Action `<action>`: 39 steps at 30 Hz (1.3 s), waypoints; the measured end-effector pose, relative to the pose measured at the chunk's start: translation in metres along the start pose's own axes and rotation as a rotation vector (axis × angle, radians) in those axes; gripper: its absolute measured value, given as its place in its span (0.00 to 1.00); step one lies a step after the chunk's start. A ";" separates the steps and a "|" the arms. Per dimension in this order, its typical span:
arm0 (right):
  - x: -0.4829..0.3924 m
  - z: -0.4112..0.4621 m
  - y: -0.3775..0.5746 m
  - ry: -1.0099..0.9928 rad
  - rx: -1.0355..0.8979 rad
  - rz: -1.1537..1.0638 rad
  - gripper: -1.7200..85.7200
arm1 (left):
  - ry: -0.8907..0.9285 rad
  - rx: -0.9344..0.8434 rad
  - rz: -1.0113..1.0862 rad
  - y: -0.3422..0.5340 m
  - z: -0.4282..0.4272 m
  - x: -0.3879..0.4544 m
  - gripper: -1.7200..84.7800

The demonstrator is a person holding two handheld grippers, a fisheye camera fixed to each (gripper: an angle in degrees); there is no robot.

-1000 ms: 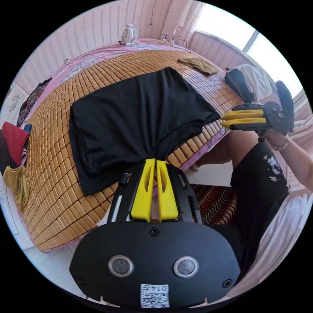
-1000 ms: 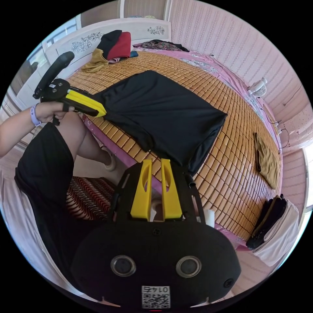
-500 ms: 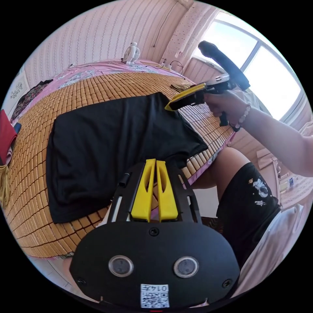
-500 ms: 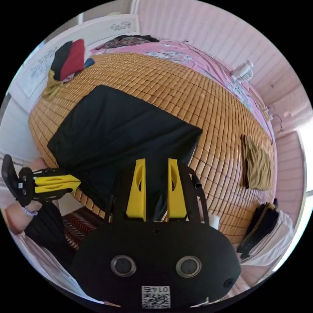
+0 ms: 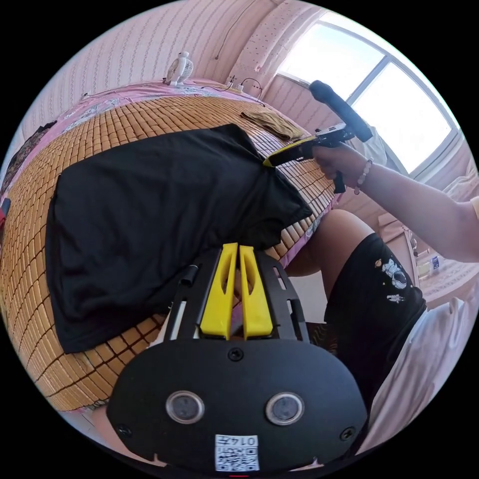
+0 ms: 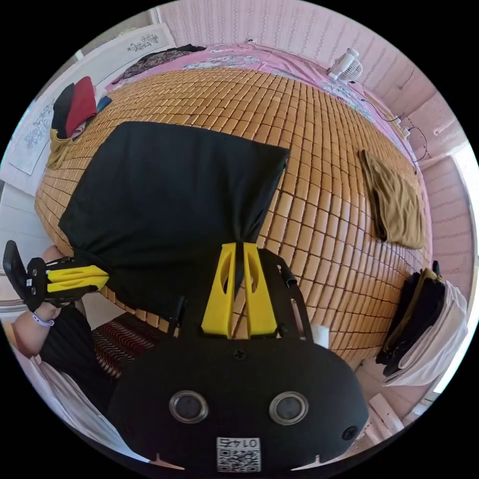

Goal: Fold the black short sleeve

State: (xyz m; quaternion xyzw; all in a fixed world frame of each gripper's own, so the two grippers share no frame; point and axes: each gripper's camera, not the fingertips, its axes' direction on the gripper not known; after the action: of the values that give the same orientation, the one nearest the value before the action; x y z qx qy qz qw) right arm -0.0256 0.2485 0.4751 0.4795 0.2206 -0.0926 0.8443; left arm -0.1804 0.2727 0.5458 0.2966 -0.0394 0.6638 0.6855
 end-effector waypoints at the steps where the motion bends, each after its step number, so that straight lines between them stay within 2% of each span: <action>1: -0.005 -0.008 -0.005 0.085 0.001 -0.017 0.02 | 0.003 0.006 0.002 0.000 -0.002 0.001 0.01; 3: -0.018 -0.025 -0.014 0.213 0.061 -0.046 0.02 | -0.011 0.077 -0.001 0.003 -0.016 0.002 0.01; 6: -0.059 -0.040 -0.046 0.128 0.156 -0.232 0.01 | -0.108 0.138 -0.026 0.002 -0.020 -0.001 0.01; 9: -0.106 -0.025 -0.100 0.021 0.096 -0.410 0.01 | -0.153 0.066 -0.026 0.002 0.003 -0.007 0.01; 12: -0.140 0.000 -0.147 0.091 0.054 -0.494 0.01 | -0.148 0.064 -0.012 0.011 0.015 -0.007 0.01; 14: -0.154 0.031 -0.171 0.100 -0.082 -0.538 0.01 | -0.143 0.070 -0.010 0.013 0.016 -0.007 0.01; 17: -0.161 0.037 -0.179 0.142 -0.075 -0.531 0.01 | -0.125 0.071 -0.012 0.015 0.019 -0.010 0.01; 21: -0.173 0.040 -0.189 0.257 -0.155 -0.679 0.01 | -0.120 0.080 -0.004 0.019 0.023 -0.009 0.01; 24: -0.163 0.033 -0.206 0.298 -0.073 -0.655 0.01 | -0.106 0.084 0.000 0.023 0.025 -0.010 0.01; 27: -0.149 0.065 -0.220 0.307 -0.197 -0.667 0.01 | -0.094 0.082 0.012 0.027 0.027 -0.009 0.01; 30: -0.136 0.068 -0.221 0.294 -0.175 -0.688 0.01 | -0.082 0.086 0.014 0.031 0.027 -0.008 0.01; 33: -0.095 0.038 -0.211 0.146 -0.040 -0.561 0.01 | -0.072 0.100 0.044 0.036 0.022 -0.003 0.01; 35: -0.039 0.005 -0.177 -0.033 0.077 -0.403 0.01 | -0.037 0.124 0.054 0.039 0.014 0.000 0.02; 39: 0.050 -0.011 -0.086 -0.144 0.097 -0.221 0.07 | 0.029 0.276 0.095 0.048 -0.010 0.011 0.10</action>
State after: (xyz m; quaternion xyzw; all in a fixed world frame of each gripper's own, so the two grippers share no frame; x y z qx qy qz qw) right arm -0.0161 0.2160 0.3814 0.4848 0.2061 -0.2300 0.8183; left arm -0.2274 0.2845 0.5597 0.3762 0.0484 0.6987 0.6066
